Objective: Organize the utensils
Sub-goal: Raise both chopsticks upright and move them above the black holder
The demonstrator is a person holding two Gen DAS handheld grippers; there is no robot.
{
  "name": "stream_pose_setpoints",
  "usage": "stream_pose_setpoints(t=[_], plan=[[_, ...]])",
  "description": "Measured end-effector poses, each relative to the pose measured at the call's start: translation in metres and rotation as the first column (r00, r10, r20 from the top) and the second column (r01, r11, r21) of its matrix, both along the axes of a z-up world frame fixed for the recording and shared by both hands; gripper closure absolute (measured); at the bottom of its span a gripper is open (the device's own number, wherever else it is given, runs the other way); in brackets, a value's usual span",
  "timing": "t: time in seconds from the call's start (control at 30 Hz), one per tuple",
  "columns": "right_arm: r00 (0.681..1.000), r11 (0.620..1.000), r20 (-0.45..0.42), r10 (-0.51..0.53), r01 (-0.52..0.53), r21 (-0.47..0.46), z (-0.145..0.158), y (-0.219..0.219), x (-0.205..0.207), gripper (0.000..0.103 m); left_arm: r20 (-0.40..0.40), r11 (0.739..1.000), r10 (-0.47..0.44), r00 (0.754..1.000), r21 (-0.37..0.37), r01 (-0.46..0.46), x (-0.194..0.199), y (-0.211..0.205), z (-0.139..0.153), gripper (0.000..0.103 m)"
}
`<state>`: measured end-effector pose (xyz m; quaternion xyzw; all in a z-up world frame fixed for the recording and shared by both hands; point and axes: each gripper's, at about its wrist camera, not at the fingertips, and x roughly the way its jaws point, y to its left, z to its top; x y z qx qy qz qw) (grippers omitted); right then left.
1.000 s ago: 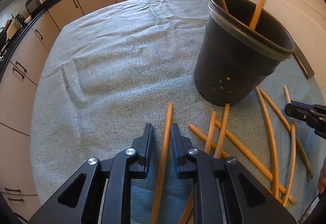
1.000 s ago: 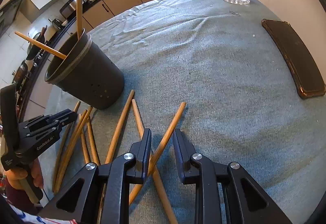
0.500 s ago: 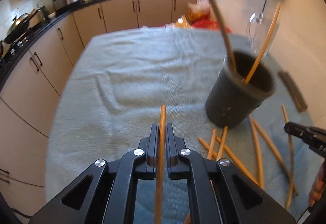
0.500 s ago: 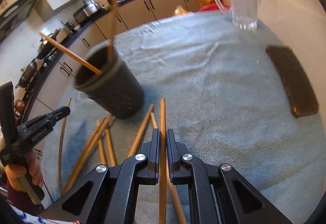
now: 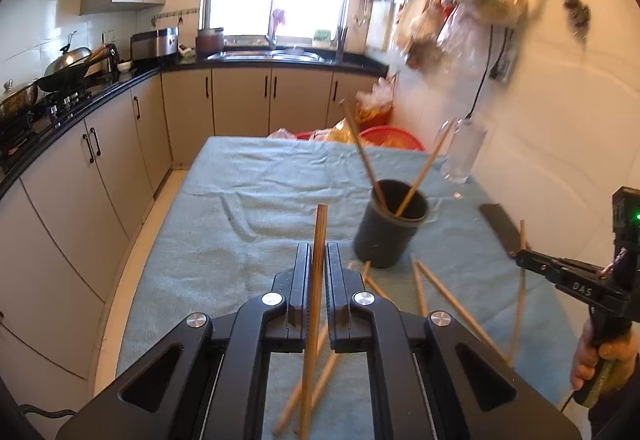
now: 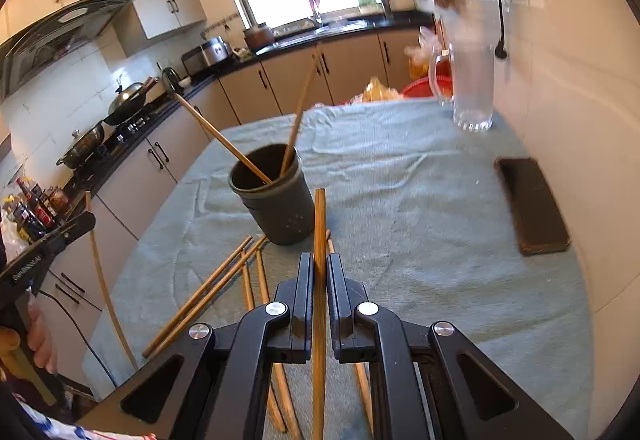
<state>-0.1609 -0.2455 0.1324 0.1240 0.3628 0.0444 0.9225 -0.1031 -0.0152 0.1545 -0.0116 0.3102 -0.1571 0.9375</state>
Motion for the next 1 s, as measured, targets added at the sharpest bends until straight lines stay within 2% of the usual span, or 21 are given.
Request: stream_pose_setpoints(t=[0.23,0.47,0.67,1.0], plan=[[0.997,0.999,0.07,0.032,-0.029,-0.043,0.021,0.009,-0.038,0.096,0.067,1.0,-0.02,0.998,-0.021,0.021,-0.045,0.004,0.018,0.097],[0.992,0.994,0.11,0.068,-0.058,-0.089,0.032,0.019,-0.063,0.096,0.089,0.997,-0.015,0.996,-0.068,0.021,-0.069,0.011,0.027,0.098],[0.988,0.99,0.123,0.089,-0.074,-0.122,0.037,0.028,-0.071,0.096,0.108,0.996,-0.024,0.994,-0.078,0.033,-0.077,0.009,0.032,0.098],[0.987,0.992,0.132,0.089,-0.076,-0.102,0.041,0.024,-0.068,0.096,0.126,0.993,-0.071,0.989,-0.088,0.082,-0.078,-0.005,0.044,0.098]])
